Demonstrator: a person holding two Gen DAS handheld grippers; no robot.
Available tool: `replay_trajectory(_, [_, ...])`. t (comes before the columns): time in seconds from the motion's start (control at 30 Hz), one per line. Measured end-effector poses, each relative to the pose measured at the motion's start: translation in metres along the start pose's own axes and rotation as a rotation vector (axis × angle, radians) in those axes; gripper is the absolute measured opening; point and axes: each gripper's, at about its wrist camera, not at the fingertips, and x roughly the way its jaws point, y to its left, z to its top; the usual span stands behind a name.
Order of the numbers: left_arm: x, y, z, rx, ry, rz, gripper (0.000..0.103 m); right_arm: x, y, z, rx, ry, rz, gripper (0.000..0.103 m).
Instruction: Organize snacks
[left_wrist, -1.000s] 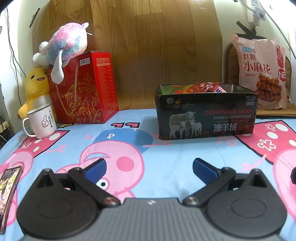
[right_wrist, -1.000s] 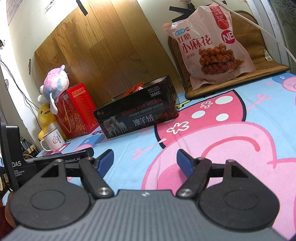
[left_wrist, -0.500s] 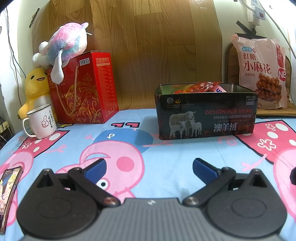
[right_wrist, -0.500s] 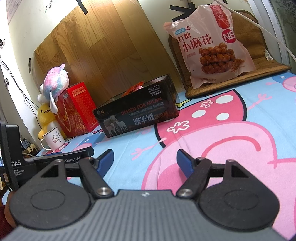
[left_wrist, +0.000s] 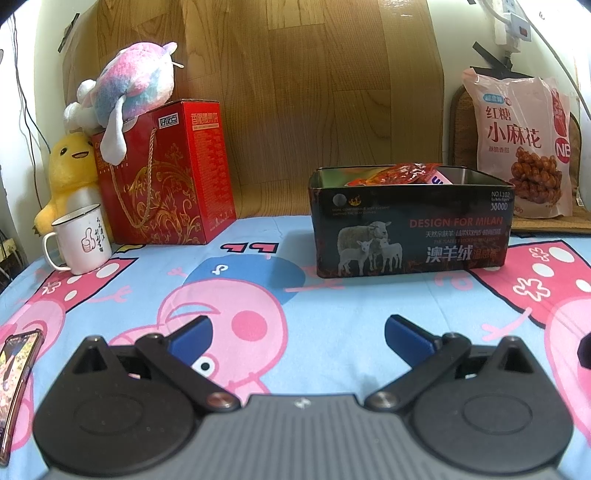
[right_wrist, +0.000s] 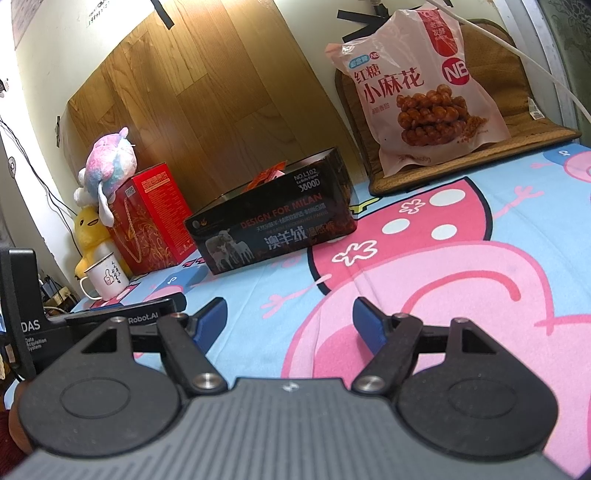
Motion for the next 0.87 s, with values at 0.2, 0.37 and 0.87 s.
replay_trajectory(0.2, [0.0002, 0.0011, -0.0001, -0.001, 0.001, -0.003, 0.103, -0.0001, 0.0003, -0.0001, 0.0, 0.0, -0.001, 0.077])
replay_trajectory(0.37, [0.0003, 0.0008, -0.0001, 0.0, 0.0, -0.002, 0.103, 0.0006, 0.0002, 0.0009, 0.0, 0.001, -0.001, 0.077])
replay_trajectory(0.87, [-0.0002, 0.0003, -0.0001, 0.007, -0.007, -0.021, 0.103, 0.0013, 0.0003, 0.0011, 0.001, 0.002, -0.003, 0.077])
